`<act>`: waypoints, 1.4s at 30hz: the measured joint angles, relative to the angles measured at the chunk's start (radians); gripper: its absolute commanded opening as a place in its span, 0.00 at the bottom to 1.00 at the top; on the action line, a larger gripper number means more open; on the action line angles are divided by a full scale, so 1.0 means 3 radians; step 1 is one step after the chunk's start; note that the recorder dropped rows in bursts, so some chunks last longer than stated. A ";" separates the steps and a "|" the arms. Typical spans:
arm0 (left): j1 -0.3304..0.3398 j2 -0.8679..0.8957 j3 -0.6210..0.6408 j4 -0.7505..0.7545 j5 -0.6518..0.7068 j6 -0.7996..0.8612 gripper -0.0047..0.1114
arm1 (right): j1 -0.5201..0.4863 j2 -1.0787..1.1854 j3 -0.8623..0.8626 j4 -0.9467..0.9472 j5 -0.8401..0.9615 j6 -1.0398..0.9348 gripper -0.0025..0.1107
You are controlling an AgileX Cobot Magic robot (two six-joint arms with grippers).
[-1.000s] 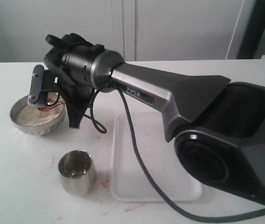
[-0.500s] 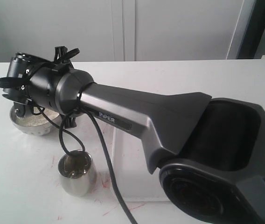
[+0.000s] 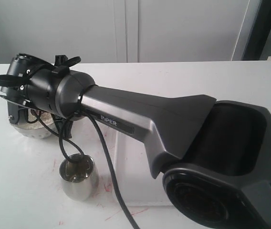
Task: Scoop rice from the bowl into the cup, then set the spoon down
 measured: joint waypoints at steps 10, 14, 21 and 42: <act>0.0000 0.0000 0.0000 0.0000 0.0000 0.0000 0.16 | 0.0000 0.0029 0.0000 0.0189 0.0000 -0.0056 0.02; 0.0000 0.0000 0.0000 0.0000 0.0000 0.0000 0.16 | 0.0000 0.0090 0.0000 0.0211 -0.0002 -0.0062 0.02; 0.0000 0.0000 0.0000 0.0000 0.0000 0.0000 0.16 | 0.0039 0.0096 0.0000 0.0211 -0.0028 -0.0062 0.02; 0.0000 0.0000 0.0000 0.0000 0.0000 0.0000 0.16 | 0.0061 0.0109 0.0000 0.0308 0.0057 0.0946 0.02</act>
